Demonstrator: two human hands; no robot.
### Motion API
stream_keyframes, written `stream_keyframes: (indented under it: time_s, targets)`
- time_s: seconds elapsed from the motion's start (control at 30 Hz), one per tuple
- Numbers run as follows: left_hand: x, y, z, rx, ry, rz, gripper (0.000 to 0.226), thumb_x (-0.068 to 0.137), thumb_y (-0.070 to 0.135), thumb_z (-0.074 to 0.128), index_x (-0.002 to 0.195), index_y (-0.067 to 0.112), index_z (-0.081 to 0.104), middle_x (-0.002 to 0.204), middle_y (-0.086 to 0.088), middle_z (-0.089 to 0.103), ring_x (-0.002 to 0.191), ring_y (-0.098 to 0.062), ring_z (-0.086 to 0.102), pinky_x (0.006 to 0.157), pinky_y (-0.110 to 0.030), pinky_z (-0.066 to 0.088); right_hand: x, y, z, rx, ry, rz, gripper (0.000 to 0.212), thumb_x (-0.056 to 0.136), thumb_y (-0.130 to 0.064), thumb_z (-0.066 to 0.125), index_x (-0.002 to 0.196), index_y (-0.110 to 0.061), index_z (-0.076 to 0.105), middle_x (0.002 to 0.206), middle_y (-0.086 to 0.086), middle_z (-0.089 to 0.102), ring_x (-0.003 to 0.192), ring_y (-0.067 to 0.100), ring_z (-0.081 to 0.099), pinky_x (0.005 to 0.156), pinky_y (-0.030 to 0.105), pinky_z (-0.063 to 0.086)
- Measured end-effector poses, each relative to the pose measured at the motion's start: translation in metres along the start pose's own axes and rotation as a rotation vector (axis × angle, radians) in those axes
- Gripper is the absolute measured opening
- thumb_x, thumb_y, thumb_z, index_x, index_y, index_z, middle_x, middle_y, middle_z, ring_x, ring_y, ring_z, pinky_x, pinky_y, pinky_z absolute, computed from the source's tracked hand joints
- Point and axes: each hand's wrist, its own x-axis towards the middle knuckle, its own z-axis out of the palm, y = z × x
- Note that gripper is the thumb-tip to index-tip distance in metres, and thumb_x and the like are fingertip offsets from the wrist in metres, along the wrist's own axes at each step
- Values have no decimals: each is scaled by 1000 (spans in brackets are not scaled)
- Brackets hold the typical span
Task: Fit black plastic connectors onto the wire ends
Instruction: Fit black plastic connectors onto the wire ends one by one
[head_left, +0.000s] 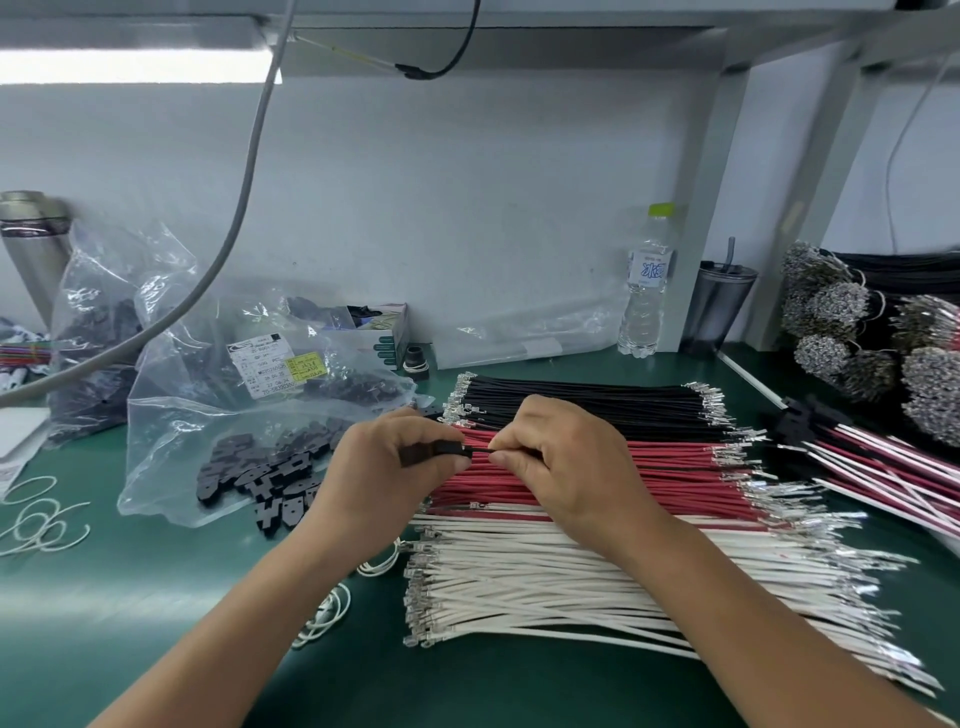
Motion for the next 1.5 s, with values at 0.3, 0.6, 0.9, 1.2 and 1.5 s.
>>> stream_keyframes:
  time_s: [0.3, 0.6, 0.9, 1.2, 1.5]
  targets:
    - [0, -2, -1, -16, -66, 41, 11, 80, 26, 86, 89, 33, 82, 81, 14, 68, 72, -8, 64, 66, -13, 48, 2, -3, -6, 17, -17, 1, 9, 90, -29, 73, 88, -21, 76, 82, -16, 57, 79, 2, 54, 73, 22, 42]
    - [-3, 2, -1, -23, -69, 106, 12, 81, 25, 86, 86, 35, 81, 81, 10, 66, 74, -15, 64, 66, -25, 51, -1, -5, -8, 35, -14, -41, 9, 91, -23, 72, 87, -16, 75, 81, -14, 56, 78, 5, 53, 73, 24, 45]
    - [-4, 3, -2, -5, -69, 133, 11, 81, 21, 86, 88, 29, 83, 81, 10, 66, 75, -15, 64, 68, -26, 51, -3, -8, -5, 72, -16, -44, 9, 91, -21, 72, 85, -14, 74, 79, -13, 56, 76, 5, 51, 72, 20, 41]
    - [-4, 1, -2, -8, -89, 129, 10, 84, 21, 84, 88, 30, 82, 83, 10, 67, 76, -14, 64, 68, -24, 51, -1, -4, -4, 109, -43, -32, 8, 91, -22, 72, 86, -17, 74, 79, -15, 56, 76, 5, 54, 71, 24, 43]
    - [1, 0, -7, -24, -106, 106, 16, 85, 20, 82, 91, 35, 80, 88, 14, 69, 80, -11, 67, 72, -14, 50, 0, -3, -1, 197, -16, 3, 10, 94, -26, 69, 89, -20, 75, 81, -14, 58, 79, 7, 57, 74, 39, 50]
